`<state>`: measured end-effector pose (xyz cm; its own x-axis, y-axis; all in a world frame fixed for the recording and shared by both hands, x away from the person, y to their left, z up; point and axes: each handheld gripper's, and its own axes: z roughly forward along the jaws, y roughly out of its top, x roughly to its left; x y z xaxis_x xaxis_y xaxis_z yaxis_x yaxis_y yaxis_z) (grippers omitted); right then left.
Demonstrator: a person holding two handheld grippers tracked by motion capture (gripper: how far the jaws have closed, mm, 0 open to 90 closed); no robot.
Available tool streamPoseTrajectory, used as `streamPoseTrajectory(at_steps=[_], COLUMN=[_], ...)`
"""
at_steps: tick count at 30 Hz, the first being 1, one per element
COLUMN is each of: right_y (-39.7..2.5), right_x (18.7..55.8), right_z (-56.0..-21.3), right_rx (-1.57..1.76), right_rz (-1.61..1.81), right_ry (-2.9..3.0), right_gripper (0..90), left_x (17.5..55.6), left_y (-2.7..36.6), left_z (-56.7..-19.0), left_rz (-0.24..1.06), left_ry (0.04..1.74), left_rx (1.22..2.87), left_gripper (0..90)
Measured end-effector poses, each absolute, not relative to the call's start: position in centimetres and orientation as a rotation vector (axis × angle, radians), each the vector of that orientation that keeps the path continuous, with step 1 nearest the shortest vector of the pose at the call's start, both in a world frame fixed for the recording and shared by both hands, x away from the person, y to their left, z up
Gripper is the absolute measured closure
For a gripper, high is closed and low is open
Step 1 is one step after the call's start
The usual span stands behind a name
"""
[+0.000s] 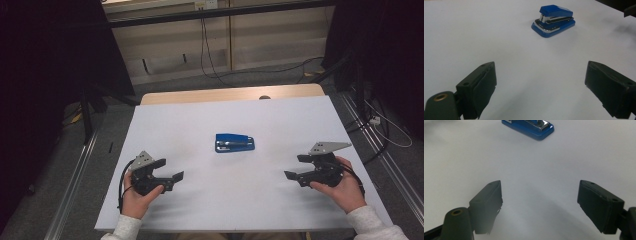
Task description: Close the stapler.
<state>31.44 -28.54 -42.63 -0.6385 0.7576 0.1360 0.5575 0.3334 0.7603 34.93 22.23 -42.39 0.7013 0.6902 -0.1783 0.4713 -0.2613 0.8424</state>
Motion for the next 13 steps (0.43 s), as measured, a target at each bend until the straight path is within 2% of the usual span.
streamPoseTrajectory(at_steps=[13], right_y=[-29.1], right_x=[31.0], right_z=[-42.7], right_rx=[1.198], right_rz=[1.209], right_ry=[2.348], right_gripper=[19.0], left_x=[34.1], left_y=[23.8], left_z=[-42.5], left_rz=[0.292], left_ry=[0.922], left_rx=[1.899], left_gripper=[10.2])
